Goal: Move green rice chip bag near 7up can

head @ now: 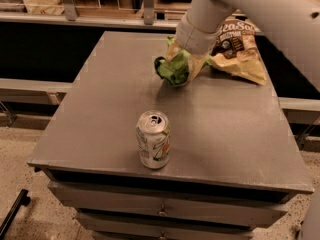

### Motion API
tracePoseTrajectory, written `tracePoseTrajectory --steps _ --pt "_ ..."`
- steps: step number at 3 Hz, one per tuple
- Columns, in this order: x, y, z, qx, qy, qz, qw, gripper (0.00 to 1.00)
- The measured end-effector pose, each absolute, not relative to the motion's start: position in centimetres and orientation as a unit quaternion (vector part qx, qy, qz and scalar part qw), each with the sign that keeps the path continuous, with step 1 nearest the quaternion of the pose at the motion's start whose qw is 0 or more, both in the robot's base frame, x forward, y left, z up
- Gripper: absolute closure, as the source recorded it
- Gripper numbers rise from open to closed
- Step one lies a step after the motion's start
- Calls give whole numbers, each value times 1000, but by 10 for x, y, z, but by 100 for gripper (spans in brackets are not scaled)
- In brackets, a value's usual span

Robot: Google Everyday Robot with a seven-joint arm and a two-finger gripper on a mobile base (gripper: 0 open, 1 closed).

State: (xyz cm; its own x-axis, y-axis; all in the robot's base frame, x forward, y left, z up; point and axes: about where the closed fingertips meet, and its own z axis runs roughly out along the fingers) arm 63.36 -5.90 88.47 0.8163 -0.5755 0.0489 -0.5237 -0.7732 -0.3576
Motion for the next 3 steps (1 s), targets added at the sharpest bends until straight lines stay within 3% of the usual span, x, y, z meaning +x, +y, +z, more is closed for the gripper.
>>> tracePoseTrajectory --steps 3 --pt "587 -85 952 -931 273 -121 211 100"
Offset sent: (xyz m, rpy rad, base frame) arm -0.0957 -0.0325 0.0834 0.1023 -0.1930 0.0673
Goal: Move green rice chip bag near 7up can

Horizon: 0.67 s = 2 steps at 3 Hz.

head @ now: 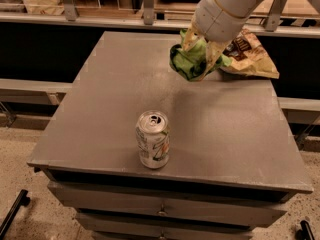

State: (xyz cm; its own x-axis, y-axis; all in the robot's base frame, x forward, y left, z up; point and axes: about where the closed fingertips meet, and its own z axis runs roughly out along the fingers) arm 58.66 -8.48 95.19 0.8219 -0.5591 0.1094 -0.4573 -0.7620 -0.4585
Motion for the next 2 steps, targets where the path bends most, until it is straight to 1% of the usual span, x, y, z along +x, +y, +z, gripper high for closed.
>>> tracePoseTrajectory --steps 1,2 --pt "579 -78 948 -934 249 -150 209 100" --pt "564 -68 943 -925 201 -226 231 100"
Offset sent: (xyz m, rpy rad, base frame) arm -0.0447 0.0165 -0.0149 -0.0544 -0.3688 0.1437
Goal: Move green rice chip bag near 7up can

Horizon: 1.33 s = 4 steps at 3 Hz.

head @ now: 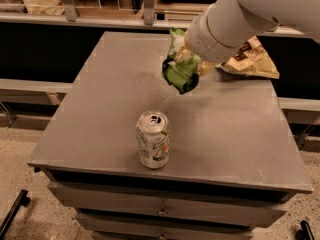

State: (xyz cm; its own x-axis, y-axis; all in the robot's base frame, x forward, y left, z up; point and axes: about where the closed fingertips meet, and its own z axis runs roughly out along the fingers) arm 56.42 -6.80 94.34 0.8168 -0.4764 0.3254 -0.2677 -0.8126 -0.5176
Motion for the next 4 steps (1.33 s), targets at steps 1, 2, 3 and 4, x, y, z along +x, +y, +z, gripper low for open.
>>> tracePoseTrajectory --steps 1,2,3,4 --pt "564 -68 943 -925 201 -226 231 100" --pt "552 -67 933 -925 191 -222 243 100" --pt "541 -63 926 -927 185 -212 247 100" --pt "530 -53 917 -929 168 -199 262 100"
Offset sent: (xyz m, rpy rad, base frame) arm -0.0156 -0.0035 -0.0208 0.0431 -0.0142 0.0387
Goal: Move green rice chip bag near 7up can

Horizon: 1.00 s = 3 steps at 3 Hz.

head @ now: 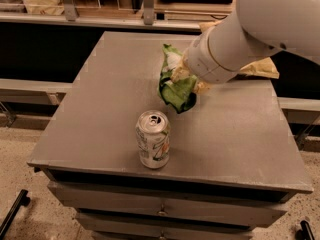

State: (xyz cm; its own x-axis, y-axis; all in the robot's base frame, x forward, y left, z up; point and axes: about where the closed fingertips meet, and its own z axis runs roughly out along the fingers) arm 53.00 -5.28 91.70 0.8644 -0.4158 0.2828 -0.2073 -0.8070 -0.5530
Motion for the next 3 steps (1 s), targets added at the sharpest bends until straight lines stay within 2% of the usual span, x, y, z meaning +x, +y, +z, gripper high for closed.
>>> tracePoseTrajectory --steps 3 --pt "518 -35 899 -933 122 -190 281 100"
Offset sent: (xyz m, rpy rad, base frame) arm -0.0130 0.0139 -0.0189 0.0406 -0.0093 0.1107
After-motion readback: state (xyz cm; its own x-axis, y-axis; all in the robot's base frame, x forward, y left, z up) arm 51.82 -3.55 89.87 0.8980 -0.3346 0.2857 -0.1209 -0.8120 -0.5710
